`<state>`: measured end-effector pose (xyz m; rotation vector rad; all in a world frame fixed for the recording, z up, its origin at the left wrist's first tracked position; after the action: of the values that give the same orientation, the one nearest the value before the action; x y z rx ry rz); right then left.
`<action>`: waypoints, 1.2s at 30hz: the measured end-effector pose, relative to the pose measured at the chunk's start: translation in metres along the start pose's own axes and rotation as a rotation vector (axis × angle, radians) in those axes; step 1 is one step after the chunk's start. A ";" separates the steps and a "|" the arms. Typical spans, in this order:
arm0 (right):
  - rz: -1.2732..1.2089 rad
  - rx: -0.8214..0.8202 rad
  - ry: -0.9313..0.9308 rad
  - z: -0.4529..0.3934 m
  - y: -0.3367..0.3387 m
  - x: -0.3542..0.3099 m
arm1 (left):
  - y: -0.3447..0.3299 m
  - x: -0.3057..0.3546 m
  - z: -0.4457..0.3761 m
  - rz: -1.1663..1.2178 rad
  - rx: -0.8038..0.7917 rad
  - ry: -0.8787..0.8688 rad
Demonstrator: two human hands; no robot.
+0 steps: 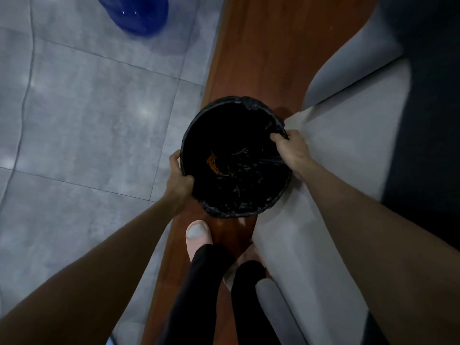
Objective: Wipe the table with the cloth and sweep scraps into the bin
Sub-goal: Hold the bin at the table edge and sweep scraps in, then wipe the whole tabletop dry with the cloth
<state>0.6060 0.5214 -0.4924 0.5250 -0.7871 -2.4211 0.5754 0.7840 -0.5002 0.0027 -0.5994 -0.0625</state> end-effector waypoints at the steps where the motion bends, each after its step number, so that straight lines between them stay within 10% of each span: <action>1: -0.010 0.037 -0.010 -0.011 -0.009 0.004 | -0.003 -0.009 -0.012 0.038 0.006 0.012; 12: 0.164 0.230 0.071 0.006 -0.044 0.004 | -0.008 -0.024 -0.035 0.022 0.065 0.012; 20: 0.247 0.208 0.224 0.175 0.015 -0.026 | 0.024 0.044 0.114 -0.170 0.338 -0.063; 28: 0.266 0.613 0.536 0.362 0.151 -0.002 | -0.033 0.101 0.305 -0.165 0.135 -0.339; 36: 0.410 0.821 0.145 0.372 0.235 0.140 | -0.115 0.080 0.412 -0.081 0.134 -0.588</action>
<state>0.3952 0.4333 -0.0916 0.7346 -1.6390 -1.5989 0.4021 0.6709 -0.1168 0.1430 -1.1908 -0.1029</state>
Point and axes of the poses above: each hand's wrist, its own z-axis away from the middle knuckle, its own y-axis out of the back of the hand, x = y × z, the point moved 1 cm from there along -z, towards the middle knuckle, and after that the axes turned 15 degrees about z, right-handed, at the moved point
